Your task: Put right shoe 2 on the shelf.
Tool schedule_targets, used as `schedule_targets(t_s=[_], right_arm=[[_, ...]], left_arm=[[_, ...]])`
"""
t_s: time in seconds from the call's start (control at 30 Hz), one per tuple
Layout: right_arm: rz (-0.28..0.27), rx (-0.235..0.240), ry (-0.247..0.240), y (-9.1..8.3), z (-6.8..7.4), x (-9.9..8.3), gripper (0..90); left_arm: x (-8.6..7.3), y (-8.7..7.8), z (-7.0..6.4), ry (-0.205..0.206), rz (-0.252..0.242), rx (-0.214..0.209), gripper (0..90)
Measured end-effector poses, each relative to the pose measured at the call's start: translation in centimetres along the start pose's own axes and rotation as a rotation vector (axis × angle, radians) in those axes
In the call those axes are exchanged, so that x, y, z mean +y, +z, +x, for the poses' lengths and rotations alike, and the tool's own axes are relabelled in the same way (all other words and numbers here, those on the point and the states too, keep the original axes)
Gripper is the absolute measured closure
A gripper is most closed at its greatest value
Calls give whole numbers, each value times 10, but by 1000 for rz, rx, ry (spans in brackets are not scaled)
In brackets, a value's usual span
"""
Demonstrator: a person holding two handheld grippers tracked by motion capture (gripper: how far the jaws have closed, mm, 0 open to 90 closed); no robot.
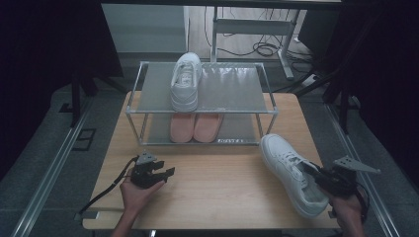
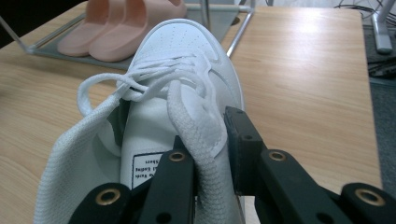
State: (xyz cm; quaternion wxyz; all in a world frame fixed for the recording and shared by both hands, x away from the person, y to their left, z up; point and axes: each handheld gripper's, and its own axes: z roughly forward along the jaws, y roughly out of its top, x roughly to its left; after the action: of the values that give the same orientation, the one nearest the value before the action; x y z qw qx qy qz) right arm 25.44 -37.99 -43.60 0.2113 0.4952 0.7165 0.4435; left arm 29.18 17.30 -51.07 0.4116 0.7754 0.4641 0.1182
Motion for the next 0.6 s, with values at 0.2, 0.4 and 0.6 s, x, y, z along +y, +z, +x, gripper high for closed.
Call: schedule_targets(t_s=[0.2,0.4,0.6], right_arm=[[-14,28,-11,4,11,6,805],[-20,49,-14,10,19,11,805],[-29,71,-21,16,28,16,805]], left_arm=[[0,0,0,-2,1,-2,454],[0,1,0,-3,0,-3,454],[0,0,0,-2,1,-1,454]])
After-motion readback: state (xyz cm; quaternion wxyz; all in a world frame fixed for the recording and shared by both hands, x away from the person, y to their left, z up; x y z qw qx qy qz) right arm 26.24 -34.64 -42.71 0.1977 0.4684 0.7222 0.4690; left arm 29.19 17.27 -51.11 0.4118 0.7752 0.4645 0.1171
